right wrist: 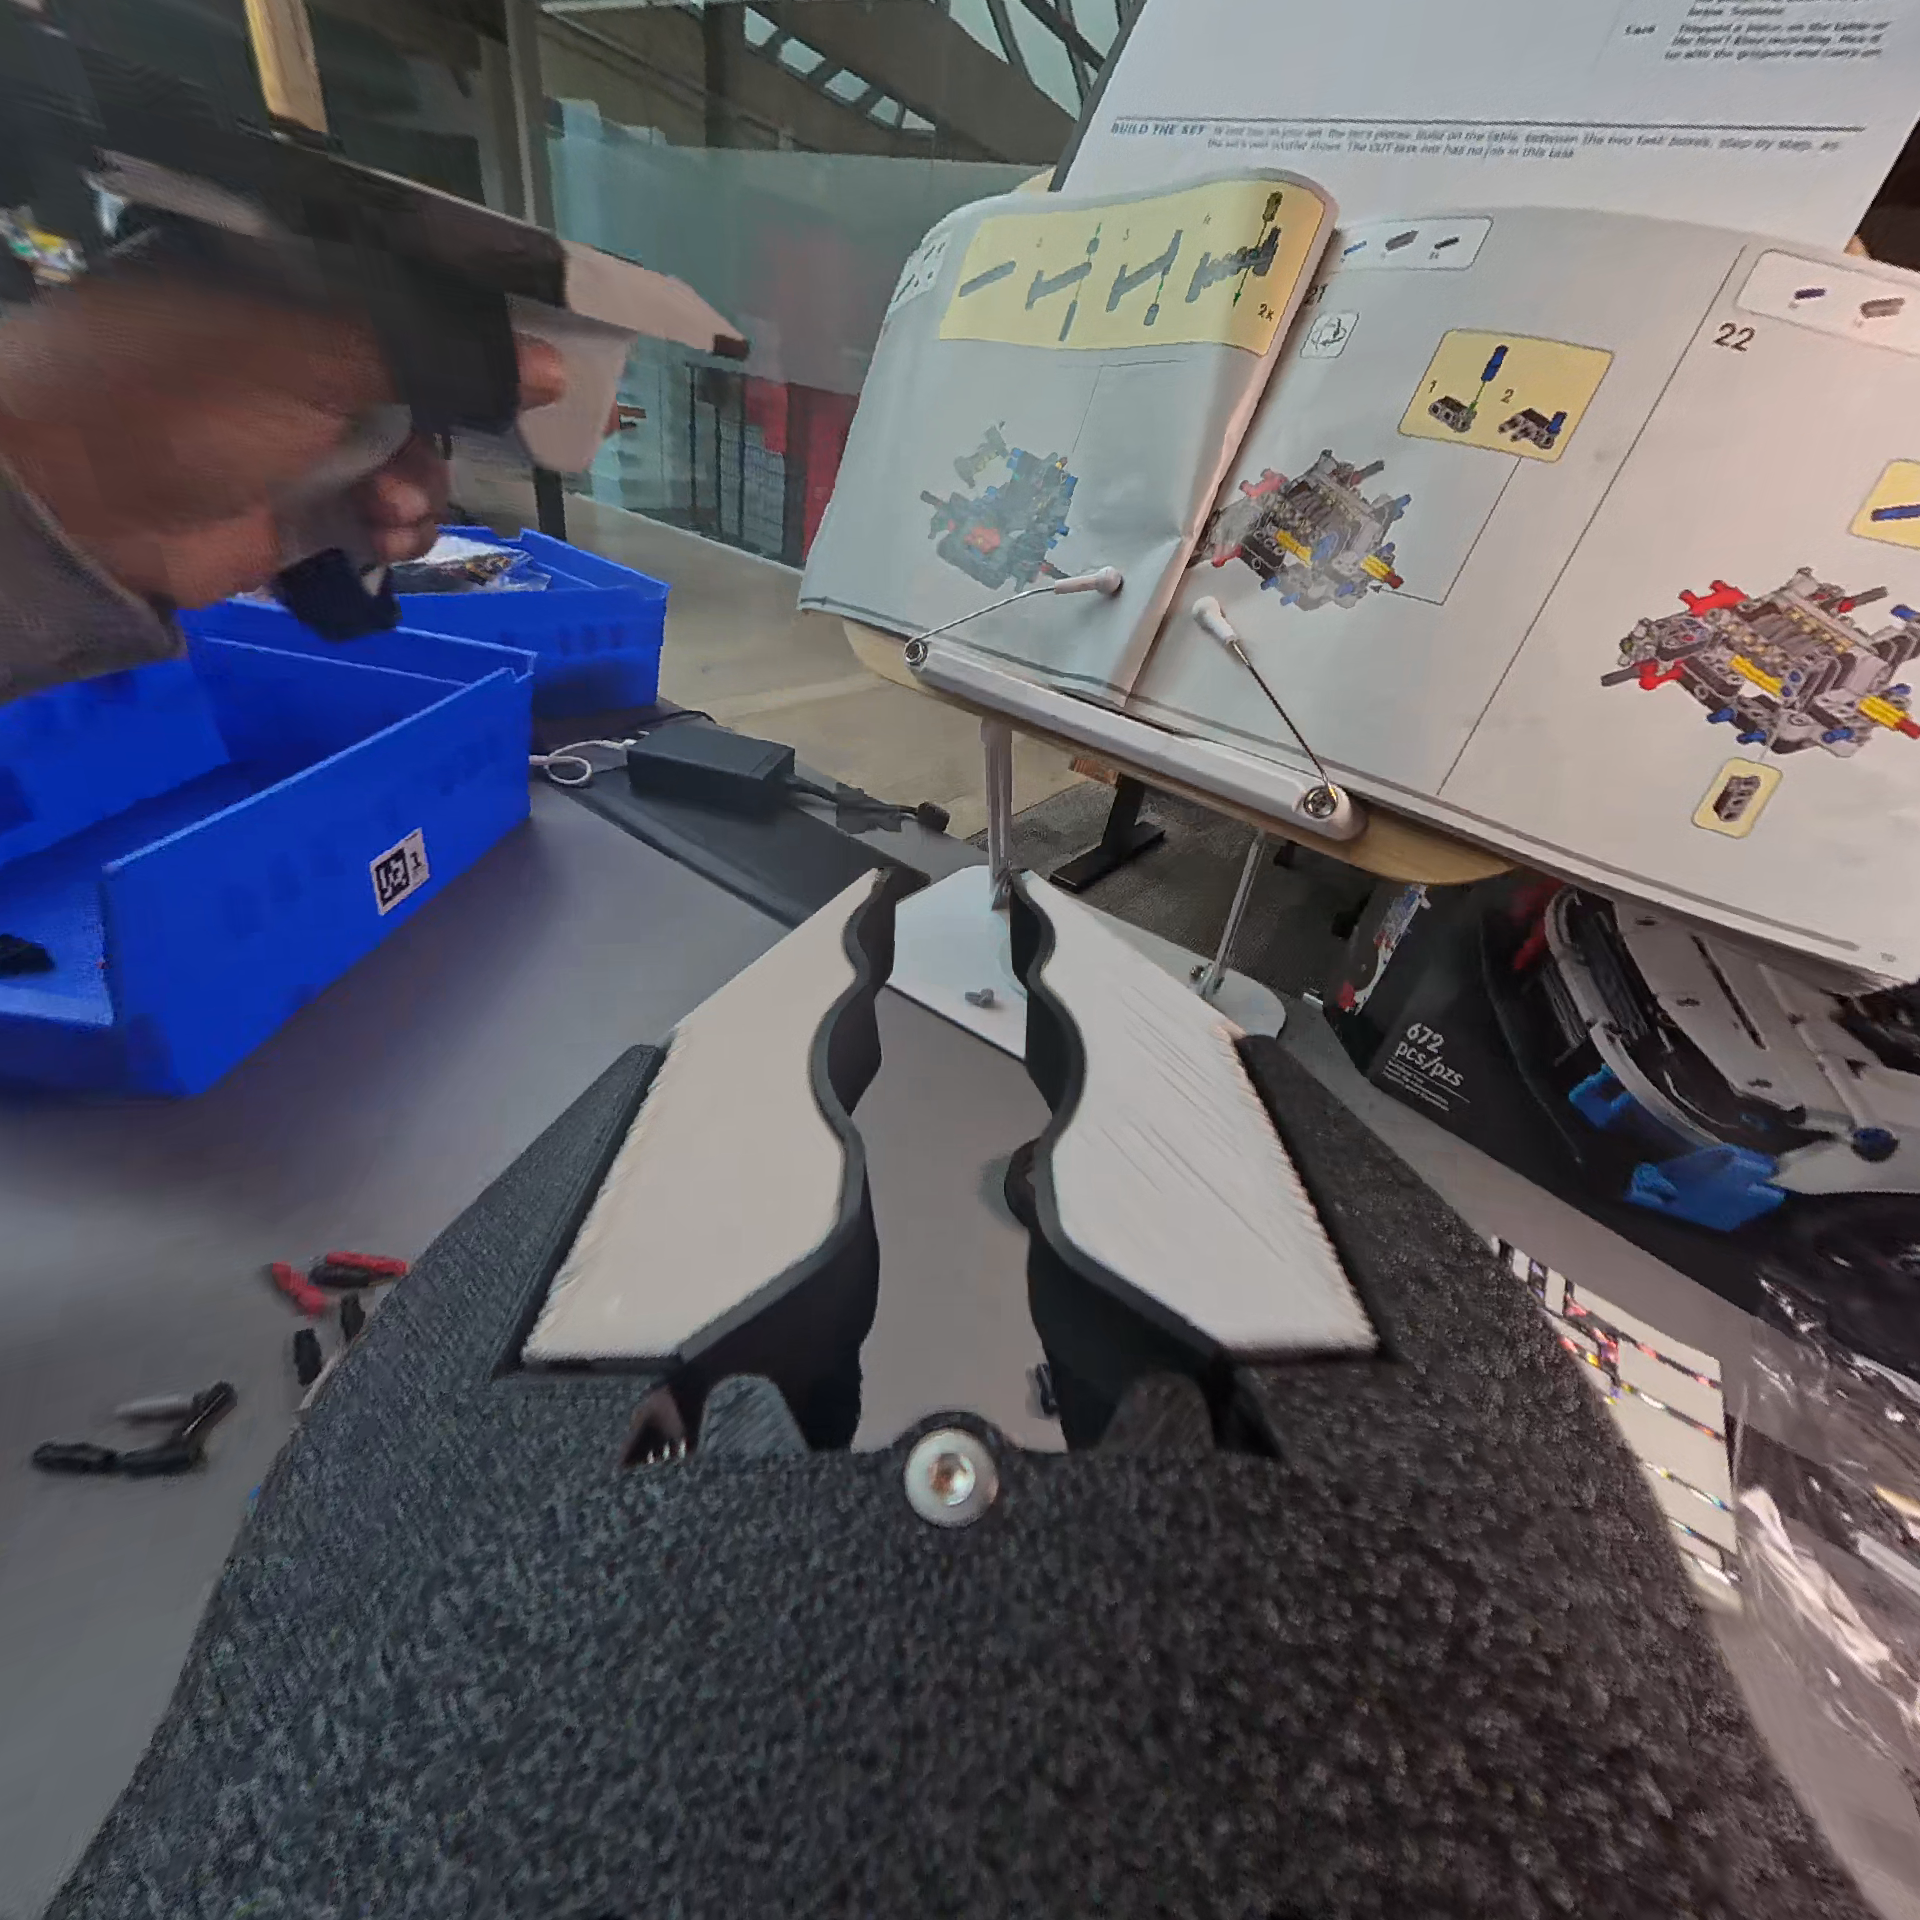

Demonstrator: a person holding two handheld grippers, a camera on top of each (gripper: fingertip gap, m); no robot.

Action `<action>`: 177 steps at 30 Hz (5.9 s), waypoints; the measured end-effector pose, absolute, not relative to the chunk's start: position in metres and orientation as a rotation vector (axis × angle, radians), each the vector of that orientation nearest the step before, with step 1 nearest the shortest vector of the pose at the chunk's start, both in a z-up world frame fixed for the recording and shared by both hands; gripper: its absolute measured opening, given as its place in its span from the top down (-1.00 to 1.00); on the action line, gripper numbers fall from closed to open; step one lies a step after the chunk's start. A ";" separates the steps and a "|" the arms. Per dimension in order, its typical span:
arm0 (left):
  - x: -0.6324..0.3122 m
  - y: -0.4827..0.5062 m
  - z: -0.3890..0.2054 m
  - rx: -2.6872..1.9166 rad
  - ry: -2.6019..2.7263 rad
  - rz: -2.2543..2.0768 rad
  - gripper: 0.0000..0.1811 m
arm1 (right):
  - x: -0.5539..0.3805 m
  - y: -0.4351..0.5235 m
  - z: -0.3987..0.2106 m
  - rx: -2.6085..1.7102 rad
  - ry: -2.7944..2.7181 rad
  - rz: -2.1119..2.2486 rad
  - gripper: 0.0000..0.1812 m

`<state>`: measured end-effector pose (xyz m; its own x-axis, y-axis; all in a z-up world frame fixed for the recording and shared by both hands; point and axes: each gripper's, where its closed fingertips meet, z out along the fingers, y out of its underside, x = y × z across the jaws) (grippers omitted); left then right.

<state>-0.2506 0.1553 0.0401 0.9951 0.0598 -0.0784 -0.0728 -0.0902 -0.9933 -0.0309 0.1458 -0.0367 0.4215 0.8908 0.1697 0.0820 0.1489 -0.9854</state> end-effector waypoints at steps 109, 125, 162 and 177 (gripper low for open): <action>0.042 -0.062 -0.215 -2.263 0.891 -0.487 0.17 | 0.045 -0.050 -0.197 -2.508 -1.341 1.650 0.92; 0.057 -0.062 -0.214 -2.249 0.919 -0.537 0.18 | 0.063 -0.049 -0.194 -2.522 -1.292 1.721 0.92; 0.077 -0.068 -0.221 -2.226 0.955 -0.510 0.00 | 0.086 -0.083 -0.196 -2.677 -1.432 1.711 0.93; 0.068 -0.064 -0.206 -2.152 0.887 -0.648 0.01 | 0.117 0.011 -0.209 -2.460 -1.575 0.998 0.91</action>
<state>0.0681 -0.0645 -0.2065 0.6385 -0.7498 0.1738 -0.3937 -0.5122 -0.7633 0.1169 0.0113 -0.2086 0.2711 0.8303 -0.4869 0.7950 -0.4784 -0.3730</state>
